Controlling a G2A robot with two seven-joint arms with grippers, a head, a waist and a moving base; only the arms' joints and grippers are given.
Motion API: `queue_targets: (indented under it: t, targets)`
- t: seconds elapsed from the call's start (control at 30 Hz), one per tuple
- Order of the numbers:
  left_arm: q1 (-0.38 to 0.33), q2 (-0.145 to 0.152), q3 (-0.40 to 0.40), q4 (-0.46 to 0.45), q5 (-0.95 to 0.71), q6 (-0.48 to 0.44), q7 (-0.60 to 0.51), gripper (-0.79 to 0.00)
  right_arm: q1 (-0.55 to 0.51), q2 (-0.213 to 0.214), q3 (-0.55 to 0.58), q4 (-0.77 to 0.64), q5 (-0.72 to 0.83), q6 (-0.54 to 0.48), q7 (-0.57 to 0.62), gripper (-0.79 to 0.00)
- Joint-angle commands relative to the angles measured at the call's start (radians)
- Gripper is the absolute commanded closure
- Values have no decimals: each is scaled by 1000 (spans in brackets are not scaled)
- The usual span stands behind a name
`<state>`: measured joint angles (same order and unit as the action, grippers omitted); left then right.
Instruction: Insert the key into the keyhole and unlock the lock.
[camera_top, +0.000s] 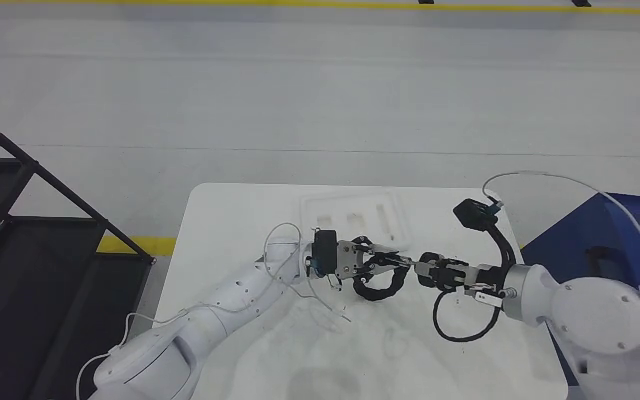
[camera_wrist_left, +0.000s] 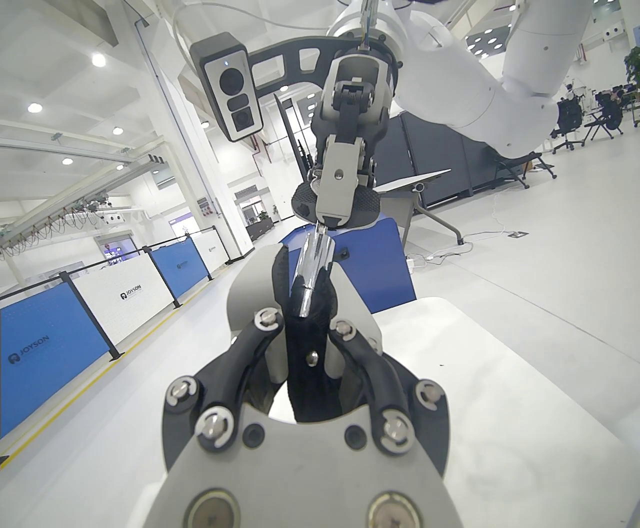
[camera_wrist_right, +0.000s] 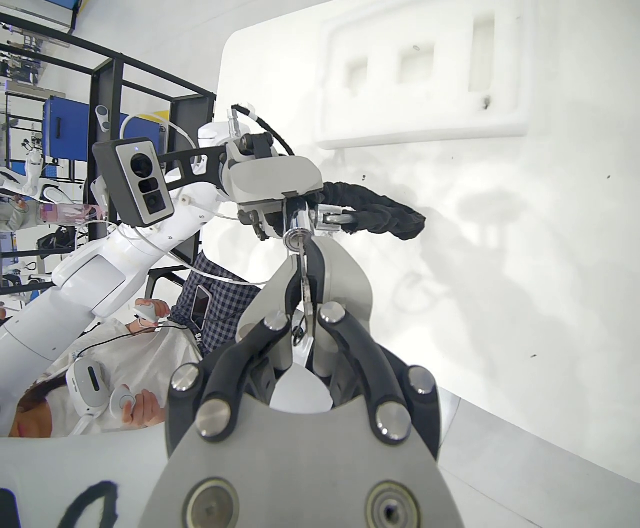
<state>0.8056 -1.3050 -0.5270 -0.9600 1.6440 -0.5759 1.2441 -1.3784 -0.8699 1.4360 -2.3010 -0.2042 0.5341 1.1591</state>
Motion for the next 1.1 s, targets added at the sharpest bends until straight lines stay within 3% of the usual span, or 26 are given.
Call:
queue_targets:
  t: [0.0, 0.5, 0.53, 0.6, 0.83, 1.07]
  targets:
    - [1, 0, 1, 0, -7, 2, 2, 0, 2, 0, -2, 5, 9, 3, -4, 0]
    - [-26, 5, 54, 1, 28, 45, 45, 0, 32, 1, -12, 83, 114, -24, 6, 0]
    - [-28, 4, 57, 4, 24, 46, 46, 0, 34, 2, -13, 88, 118, -23, 8, -139]
    - [-30, 5, 61, 12, 16, 49, 49, 0, 37, 3, -8, 96, 127, -21, 9, -785]
    - [-32, 7, 77, 23, -28, 55, 55, 0, 32, 9, 37, 107, 162, -82, 7, -785]
    - [-44, 31, 89, -2, -99, -11, -11, 0, 49, 24, 50, 121, 71, -367, 82, -785]
